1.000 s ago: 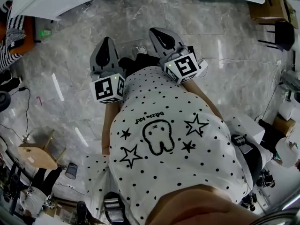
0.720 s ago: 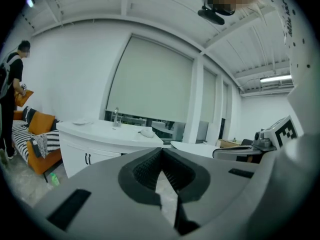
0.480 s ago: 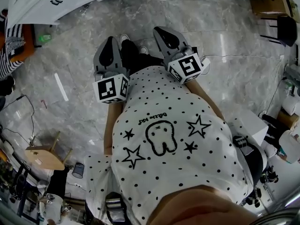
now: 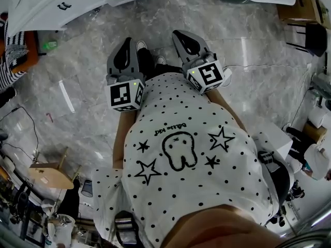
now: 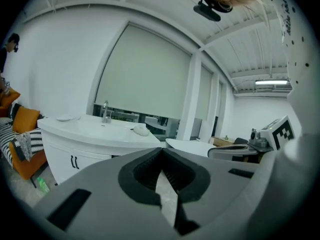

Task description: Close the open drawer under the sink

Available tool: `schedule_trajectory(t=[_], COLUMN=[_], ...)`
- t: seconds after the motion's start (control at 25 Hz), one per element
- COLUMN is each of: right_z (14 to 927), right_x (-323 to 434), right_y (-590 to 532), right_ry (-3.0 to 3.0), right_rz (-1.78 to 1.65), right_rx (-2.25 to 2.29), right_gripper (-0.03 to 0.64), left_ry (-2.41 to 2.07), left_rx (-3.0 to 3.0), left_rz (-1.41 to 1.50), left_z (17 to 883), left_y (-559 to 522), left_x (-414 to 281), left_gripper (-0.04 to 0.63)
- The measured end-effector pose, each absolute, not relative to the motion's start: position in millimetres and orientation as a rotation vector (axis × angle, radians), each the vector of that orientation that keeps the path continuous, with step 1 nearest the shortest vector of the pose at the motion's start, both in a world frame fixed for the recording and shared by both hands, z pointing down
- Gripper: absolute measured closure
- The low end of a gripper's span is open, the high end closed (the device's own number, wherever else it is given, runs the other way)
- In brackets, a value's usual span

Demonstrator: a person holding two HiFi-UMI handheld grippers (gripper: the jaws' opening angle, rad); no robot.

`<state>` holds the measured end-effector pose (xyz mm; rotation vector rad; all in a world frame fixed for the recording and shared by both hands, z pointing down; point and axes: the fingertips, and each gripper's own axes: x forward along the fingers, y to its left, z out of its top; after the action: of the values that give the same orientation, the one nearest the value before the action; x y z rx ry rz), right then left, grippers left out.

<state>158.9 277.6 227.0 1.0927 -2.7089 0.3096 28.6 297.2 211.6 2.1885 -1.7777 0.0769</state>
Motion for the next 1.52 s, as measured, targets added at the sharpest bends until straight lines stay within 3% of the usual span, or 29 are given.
schedule_trajectory(t=[0.8,1.52], right_z=[237.7,238.4], right_x=[63.6,61.3], right_y=[194.4,169.5], right_ry=[-2.699,-2.667], right_rz=[0.336,0.361], right_rx=[1.146,1.187], right_gripper=[0.603,0.603], left_ry=[-1.629,-1.577], left_rx=[2.238,2.194], left_rz=[0.117,0.122], left_z=[231.0,242.6], left_y=[208.6,190.8], left_x=[-55.1,-70.4], left_gripper=[0.589,0.589])
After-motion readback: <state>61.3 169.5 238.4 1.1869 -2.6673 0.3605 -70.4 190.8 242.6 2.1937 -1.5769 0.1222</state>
